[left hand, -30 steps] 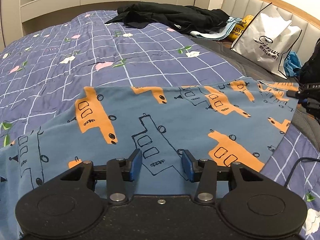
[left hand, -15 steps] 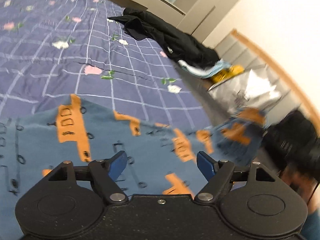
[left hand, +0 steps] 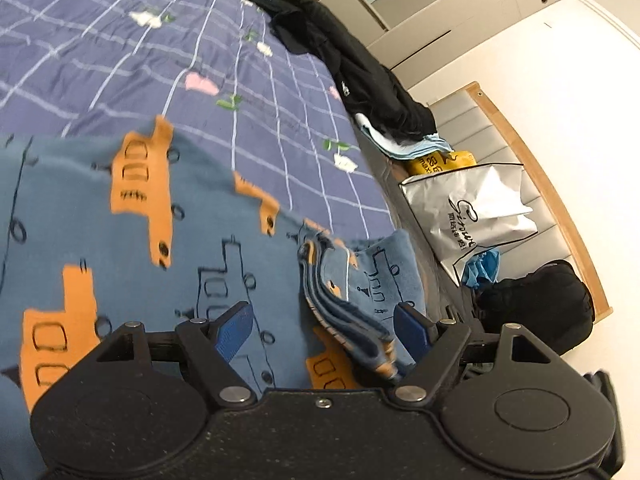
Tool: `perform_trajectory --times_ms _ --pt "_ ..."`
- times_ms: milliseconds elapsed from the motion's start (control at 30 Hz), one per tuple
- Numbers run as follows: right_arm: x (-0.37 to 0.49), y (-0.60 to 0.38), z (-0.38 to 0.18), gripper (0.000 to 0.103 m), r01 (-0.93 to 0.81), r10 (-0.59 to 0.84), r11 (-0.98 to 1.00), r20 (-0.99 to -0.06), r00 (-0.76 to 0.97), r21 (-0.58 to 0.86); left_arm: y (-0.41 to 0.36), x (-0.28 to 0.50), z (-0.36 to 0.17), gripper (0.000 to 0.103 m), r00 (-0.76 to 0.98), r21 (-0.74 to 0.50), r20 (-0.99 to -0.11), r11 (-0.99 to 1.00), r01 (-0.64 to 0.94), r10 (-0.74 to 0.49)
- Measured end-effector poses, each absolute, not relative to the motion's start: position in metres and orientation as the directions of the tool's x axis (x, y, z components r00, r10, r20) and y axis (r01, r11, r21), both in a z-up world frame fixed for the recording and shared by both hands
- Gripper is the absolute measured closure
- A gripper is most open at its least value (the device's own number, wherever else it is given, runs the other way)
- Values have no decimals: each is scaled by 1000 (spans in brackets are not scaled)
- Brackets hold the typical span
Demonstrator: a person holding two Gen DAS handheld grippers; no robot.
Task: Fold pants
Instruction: 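Grasp the folded edge with the left gripper while the right gripper holds its end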
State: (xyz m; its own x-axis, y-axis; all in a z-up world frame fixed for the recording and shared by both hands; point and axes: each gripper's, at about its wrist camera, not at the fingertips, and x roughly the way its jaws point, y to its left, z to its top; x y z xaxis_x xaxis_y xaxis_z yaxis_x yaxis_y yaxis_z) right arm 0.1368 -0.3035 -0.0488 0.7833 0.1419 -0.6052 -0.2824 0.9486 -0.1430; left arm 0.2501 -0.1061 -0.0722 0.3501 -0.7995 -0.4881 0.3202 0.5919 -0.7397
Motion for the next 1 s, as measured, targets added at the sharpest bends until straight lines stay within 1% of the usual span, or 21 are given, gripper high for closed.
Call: perform_trajectory --times_ms 67,200,267,400,433,467,533,567,600,667,767,1000 --pt "131 -300 -58 95 -283 130 946 -616 777 -158 -109 252 -77 24 337 -752 -487 583 306 -806" --pt "123 -299 -66 94 -265 109 948 -608 786 -173 -126 257 -82 24 316 -762 -489 574 300 -813" --pt "122 -298 -68 94 -261 104 948 -601 792 -180 -135 260 -84 27 316 -757 -495 580 301 -810" --pt "118 -297 -69 94 -262 101 946 -593 799 -192 -152 267 -87 46 316 -745 -527 608 276 -789" --pt "121 -299 -68 94 -262 103 947 -592 799 -188 -155 268 -87 49 315 -743 -531 611 272 -787" --pt "120 -299 -68 94 -261 106 948 -592 799 -183 -157 268 -87 53 311 -740 -539 616 269 -783" --pt "122 -301 -68 94 -259 108 950 -591 800 -177 -162 267 -86 58 314 -730 -547 625 276 -776" --pt "122 -301 -67 94 -258 107 950 -590 800 -177 -164 266 -84 66 322 -719 -551 634 286 -770" --pt "121 -301 -68 94 -257 105 950 -589 801 -180 -165 265 -83 78 330 -705 -560 646 293 -760" --pt "120 -300 -68 94 -256 101 948 -587 803 -188 -167 263 -80 91 353 -671 -584 680 296 -730" --pt "117 -297 -66 94 -254 96 947 -581 808 -197 -166 257 -73 92 385 -659 -572 685 309 -724" --pt "110 -294 -54 94 -246 105 950 -548 830 -190 -159 228 -41 93 494 -567 -520 714 411 -697"
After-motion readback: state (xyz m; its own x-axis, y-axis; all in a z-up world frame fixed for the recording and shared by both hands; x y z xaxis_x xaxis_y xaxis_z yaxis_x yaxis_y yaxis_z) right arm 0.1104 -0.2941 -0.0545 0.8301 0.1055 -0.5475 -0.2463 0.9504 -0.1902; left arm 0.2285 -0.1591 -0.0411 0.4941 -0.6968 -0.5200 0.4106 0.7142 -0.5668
